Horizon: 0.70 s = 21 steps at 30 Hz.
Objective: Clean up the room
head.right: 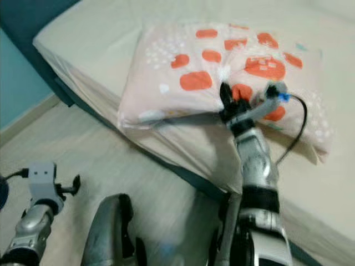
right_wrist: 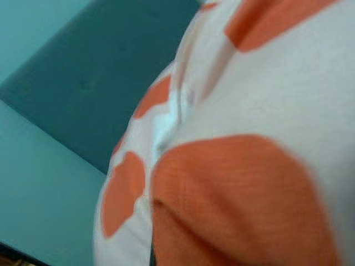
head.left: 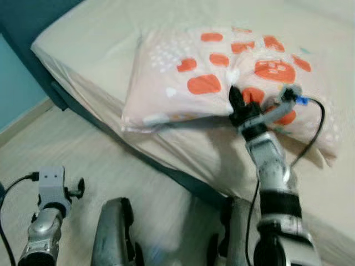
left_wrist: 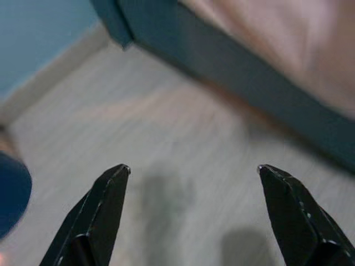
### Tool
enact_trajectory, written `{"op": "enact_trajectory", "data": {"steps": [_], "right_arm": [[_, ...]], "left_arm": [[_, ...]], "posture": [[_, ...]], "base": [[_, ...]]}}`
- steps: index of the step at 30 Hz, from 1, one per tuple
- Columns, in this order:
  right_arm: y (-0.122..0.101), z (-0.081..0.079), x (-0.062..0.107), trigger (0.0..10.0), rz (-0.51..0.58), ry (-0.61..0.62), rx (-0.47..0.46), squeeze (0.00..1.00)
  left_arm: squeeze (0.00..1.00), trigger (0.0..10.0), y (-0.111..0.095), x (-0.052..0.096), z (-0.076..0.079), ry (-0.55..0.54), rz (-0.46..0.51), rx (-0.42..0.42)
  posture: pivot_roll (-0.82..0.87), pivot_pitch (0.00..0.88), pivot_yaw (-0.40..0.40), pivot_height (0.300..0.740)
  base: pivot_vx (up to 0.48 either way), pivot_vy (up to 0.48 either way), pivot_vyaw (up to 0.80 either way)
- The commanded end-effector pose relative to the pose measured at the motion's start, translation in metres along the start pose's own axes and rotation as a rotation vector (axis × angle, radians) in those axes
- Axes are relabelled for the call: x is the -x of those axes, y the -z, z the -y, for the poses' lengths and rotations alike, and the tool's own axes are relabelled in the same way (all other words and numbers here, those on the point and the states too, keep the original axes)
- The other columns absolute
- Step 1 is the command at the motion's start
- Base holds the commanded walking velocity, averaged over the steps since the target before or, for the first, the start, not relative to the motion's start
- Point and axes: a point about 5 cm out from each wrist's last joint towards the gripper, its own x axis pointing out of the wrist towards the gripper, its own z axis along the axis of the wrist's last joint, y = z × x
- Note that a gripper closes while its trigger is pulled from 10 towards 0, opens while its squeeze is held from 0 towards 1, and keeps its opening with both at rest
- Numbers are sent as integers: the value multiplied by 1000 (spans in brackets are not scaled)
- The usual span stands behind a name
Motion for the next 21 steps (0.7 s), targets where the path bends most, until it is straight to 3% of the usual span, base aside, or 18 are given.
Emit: {"op": "enact_trajectory", "data": {"steps": [1,8,12,16,18,21], "right_arm": [[-12,-6,6,0,40,-14,21,0],[-10,-3,23,0,-3,56,64,0],[4,-4,30,0,-68,76,63,0],[17,-5,32,0,-113,83,66,0],[28,-8,28,0,-146,82,64,0],[31,-10,26,0,-155,78,61,0]], "left_arm": [[0,10000,5,2,-9,-36,-25,7],[0,10000,-15,-9,-6,-33,36,20],[0,10000,-19,-12,2,-21,53,36],[0,10000,-13,-9,15,6,42,45],[0,10000,2,-4,28,38,-2,48],[0,10000,9,-1,32,50,-29,48]], "posture": [[-13,155,-5,520],[-29,118,-4,540],[-30,105,-13,554],[-30,98,-16,564],[-41,87,-11,574],[-41,86,-11,579]], "base": [[0,0,0],[0,0,0],[0,0,0],[0,0,0],[0,0,0],[0,0,0]]}}
